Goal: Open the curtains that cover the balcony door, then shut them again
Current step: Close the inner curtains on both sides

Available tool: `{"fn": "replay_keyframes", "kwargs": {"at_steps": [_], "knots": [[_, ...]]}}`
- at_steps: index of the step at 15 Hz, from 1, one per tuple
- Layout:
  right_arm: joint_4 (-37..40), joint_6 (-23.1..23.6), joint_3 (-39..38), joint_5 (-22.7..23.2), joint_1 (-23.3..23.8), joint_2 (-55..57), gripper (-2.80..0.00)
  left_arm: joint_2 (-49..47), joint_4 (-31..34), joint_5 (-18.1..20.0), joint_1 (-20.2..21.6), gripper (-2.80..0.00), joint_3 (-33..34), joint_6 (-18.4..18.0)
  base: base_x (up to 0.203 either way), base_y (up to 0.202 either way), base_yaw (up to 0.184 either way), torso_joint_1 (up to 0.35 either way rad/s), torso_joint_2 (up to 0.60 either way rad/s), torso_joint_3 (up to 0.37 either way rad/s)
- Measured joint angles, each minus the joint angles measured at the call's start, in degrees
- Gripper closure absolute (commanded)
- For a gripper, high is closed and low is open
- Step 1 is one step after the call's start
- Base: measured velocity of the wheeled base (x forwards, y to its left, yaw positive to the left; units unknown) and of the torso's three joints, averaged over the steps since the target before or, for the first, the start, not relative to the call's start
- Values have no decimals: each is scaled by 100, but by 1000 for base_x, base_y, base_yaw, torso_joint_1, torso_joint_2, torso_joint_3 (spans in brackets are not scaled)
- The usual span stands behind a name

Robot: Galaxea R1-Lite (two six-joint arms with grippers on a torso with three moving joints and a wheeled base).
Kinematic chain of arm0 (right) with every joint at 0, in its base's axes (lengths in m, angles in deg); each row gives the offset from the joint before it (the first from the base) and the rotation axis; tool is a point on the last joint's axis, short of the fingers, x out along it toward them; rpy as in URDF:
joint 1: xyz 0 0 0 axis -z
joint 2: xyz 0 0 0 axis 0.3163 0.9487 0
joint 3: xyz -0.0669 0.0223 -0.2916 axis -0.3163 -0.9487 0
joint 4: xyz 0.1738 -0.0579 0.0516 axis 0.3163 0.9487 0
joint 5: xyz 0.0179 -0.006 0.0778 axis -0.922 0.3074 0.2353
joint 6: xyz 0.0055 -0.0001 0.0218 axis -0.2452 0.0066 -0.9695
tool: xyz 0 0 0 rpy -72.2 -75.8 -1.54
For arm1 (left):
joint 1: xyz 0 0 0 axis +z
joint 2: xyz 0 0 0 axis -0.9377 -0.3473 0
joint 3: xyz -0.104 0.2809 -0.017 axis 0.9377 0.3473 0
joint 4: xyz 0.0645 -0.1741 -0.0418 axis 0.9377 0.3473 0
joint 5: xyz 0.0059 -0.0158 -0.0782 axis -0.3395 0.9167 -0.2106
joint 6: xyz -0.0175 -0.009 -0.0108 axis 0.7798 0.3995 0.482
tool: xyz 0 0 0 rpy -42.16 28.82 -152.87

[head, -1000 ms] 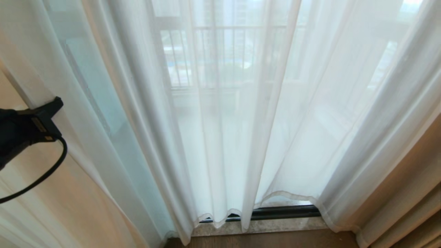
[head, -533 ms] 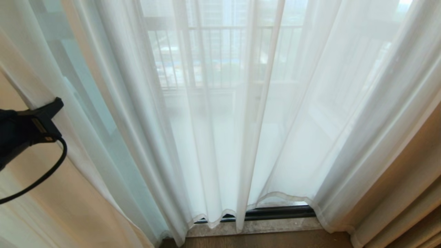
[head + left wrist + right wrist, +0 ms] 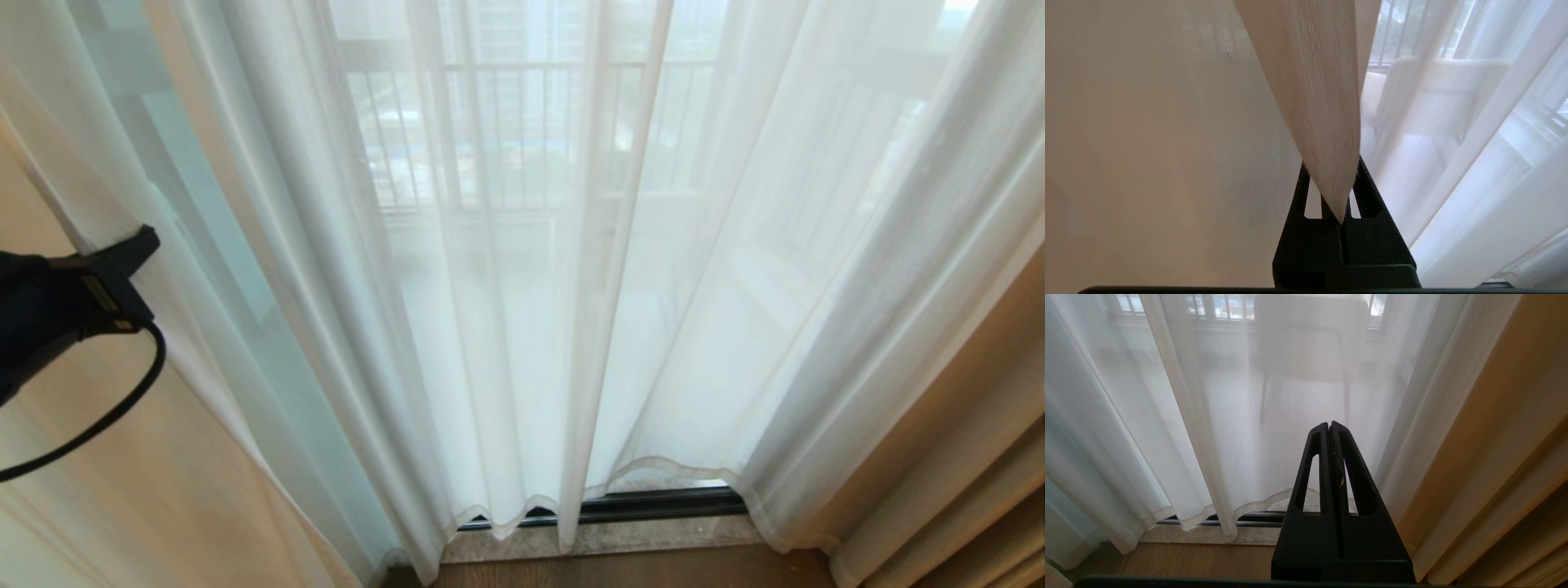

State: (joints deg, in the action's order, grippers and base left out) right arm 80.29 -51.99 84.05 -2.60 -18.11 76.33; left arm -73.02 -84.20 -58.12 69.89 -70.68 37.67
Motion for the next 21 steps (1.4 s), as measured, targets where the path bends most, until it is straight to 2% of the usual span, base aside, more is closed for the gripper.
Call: {"fn": "replay_keyframes", "kwargs": {"at_steps": [6,11,21], "knots": [[0,2,0,-4,2,0,0,-66,-2,-4,-491,0,-198,-6,0,0,0,0,0,0],[0,5,0,-4,2,0,0,-212,-2,-169,-954,0,-464,-9,0,0,0,0,0,0],[0,2,0,-1,2,0,0,-948,-21,-255,-1970,0,-1489,-16,0,0,0,0,0,0]]}}
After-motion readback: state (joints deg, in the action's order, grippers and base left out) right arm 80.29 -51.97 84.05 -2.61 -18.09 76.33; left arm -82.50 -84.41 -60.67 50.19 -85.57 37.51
